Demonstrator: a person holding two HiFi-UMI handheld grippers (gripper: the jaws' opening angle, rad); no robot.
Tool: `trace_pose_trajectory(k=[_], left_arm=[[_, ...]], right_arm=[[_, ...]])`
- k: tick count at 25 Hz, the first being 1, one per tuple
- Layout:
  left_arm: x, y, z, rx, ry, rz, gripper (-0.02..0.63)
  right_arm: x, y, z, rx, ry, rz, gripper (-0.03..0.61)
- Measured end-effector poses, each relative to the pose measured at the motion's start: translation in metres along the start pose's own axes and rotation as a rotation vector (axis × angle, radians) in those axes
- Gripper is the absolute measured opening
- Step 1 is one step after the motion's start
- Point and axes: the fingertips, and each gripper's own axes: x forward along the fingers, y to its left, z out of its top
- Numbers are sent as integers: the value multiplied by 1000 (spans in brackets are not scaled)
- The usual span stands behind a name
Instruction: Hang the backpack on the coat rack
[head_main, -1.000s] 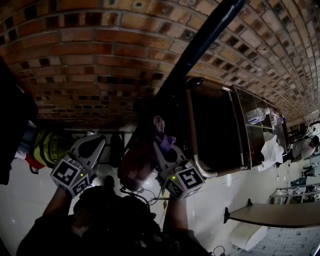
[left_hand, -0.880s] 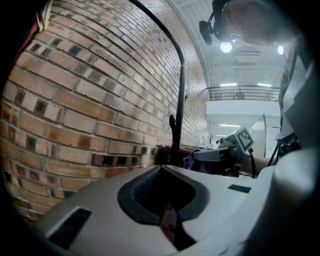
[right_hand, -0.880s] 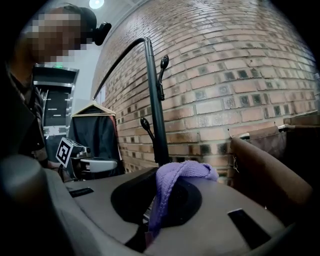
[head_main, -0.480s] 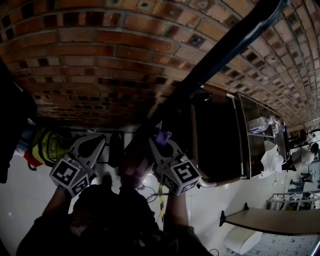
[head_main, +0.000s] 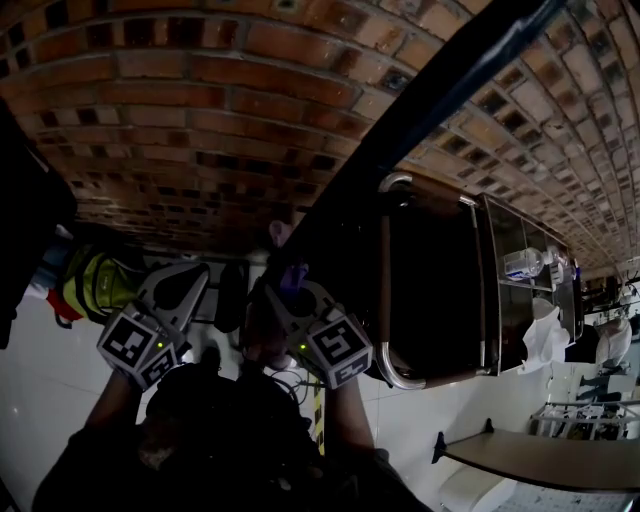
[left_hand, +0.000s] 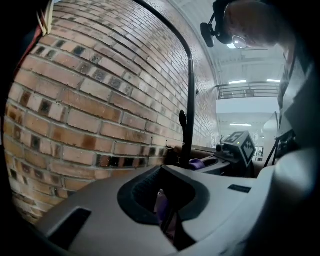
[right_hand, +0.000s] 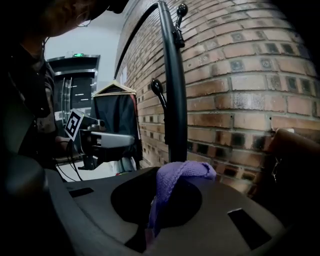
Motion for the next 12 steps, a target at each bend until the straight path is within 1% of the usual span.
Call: trace_pose_trajectory(k=[5,9,12], left_arm=[[5,-4,-5,1,18,15,40],[7,-5,-9,-7,24,19,40],[9,-7,-11,-1,31,13,40]], right_arm=[[6,-3,-24,7,57,30,-3],[8,-3,-30,8,45,52,-2],[12,1,-43,20,47,63,-2]])
